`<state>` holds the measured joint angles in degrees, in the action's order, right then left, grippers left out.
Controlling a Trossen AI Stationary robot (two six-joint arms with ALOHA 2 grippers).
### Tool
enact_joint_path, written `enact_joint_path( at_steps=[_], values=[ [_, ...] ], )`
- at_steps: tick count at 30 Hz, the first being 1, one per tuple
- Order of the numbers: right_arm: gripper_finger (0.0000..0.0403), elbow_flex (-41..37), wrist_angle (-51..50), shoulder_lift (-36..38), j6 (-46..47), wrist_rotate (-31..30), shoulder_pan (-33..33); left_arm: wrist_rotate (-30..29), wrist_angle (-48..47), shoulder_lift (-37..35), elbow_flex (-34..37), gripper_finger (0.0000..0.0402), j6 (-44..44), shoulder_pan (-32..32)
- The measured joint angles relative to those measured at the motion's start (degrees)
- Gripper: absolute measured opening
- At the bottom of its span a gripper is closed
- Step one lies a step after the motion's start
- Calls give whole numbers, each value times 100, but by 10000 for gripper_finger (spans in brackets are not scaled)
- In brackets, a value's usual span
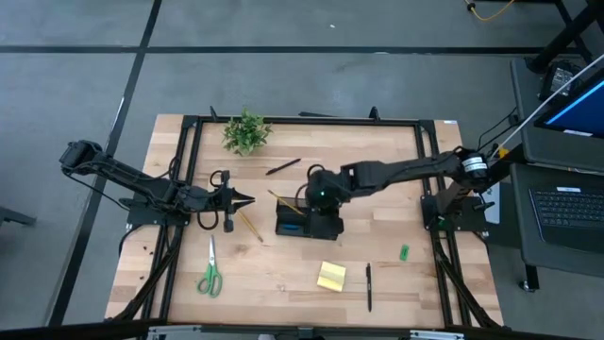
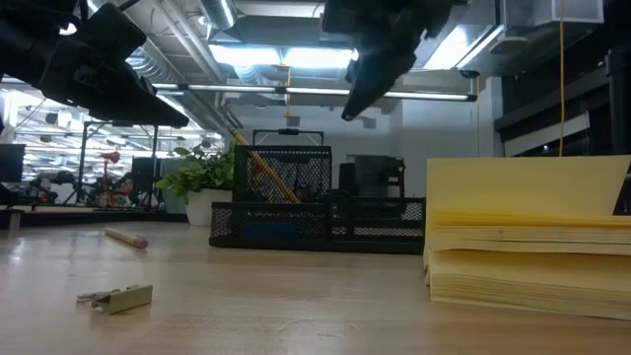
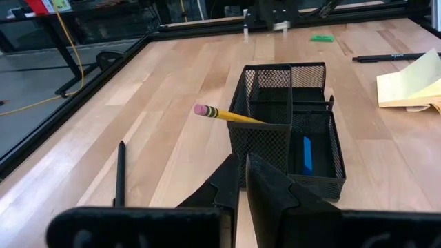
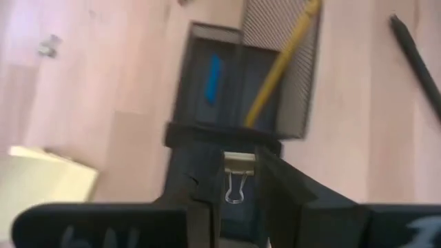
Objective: Pick and place office supplies into organizer
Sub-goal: Put the top yellow binder clip into the black desk organizer
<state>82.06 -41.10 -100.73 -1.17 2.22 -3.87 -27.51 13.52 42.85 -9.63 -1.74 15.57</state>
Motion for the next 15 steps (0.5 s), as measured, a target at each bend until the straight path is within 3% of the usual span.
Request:
enact_joint_path(
  at_steps=[10,15],
  values=[
    [80,-7,995,0,395,-4,-638,0,49,1,0,22,-66,1],
    [80,-478,2032,0,419,-3,-770,0,202,2,-2,20,-63,2]
  ],
)
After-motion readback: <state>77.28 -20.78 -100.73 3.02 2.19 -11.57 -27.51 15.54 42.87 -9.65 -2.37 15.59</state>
